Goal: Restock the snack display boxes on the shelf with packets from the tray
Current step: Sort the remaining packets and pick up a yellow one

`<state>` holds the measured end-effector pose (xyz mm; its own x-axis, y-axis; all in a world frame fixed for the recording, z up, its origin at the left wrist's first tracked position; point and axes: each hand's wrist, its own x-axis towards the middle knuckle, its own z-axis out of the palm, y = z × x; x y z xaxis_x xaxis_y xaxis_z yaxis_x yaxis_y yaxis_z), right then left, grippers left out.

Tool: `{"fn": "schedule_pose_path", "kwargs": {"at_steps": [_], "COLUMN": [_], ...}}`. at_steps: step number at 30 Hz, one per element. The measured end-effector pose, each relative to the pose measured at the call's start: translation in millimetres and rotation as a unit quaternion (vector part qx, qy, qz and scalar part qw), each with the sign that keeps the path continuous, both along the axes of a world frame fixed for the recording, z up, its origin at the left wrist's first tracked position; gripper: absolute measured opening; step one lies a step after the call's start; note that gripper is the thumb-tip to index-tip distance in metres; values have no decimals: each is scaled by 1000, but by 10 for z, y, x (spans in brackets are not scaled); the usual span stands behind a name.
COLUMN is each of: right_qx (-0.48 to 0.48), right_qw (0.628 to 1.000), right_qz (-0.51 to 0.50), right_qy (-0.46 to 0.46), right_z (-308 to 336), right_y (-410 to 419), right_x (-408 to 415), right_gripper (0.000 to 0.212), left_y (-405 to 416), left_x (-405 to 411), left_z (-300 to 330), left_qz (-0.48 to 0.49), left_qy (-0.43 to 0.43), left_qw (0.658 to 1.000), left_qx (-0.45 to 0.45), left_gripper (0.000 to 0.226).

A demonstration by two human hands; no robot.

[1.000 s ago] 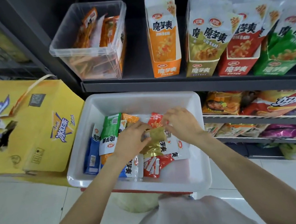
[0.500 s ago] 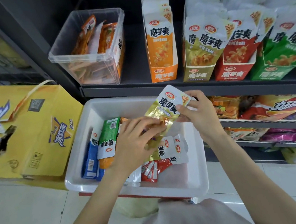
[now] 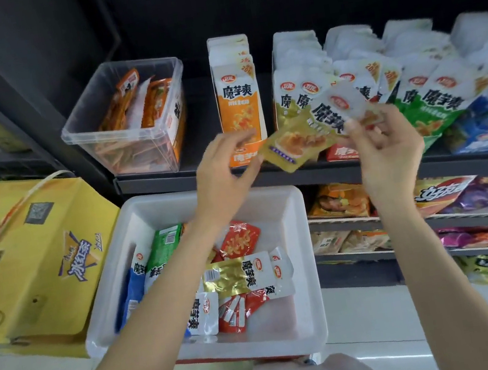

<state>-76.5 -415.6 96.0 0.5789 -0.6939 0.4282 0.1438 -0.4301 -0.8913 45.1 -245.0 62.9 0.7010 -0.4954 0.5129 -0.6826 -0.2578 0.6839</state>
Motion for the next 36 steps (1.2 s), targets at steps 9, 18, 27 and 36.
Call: {"fn": "schedule_pose_path", "kwargs": {"at_steps": [9, 18, 27, 36], "right_qx": [-230, -334, -281, -221], "right_qw": [972, 929, 920, 965], "right_qz": [-43, -4, -101, 81], "right_qy": [-5, 157, 253, 115], "right_z": [166, 179, 162, -153], "right_y": [-459, -496, -382, 220], "right_x": [326, 600, 671, 120], "right_gripper": [14, 29, 48, 18], "left_y": [-786, -778, -690, 19], "left_x": [262, 316, 267, -132], "left_z": [133, -11, -27, -99], "left_qz": [61, 111, 102, 84], "left_qy": [-96, -133, -48, -68], "left_qw": [993, 978, 989, 991], "left_qx": [31, 117, 98, -75], "left_gripper": [13, 23, 50, 21]}}
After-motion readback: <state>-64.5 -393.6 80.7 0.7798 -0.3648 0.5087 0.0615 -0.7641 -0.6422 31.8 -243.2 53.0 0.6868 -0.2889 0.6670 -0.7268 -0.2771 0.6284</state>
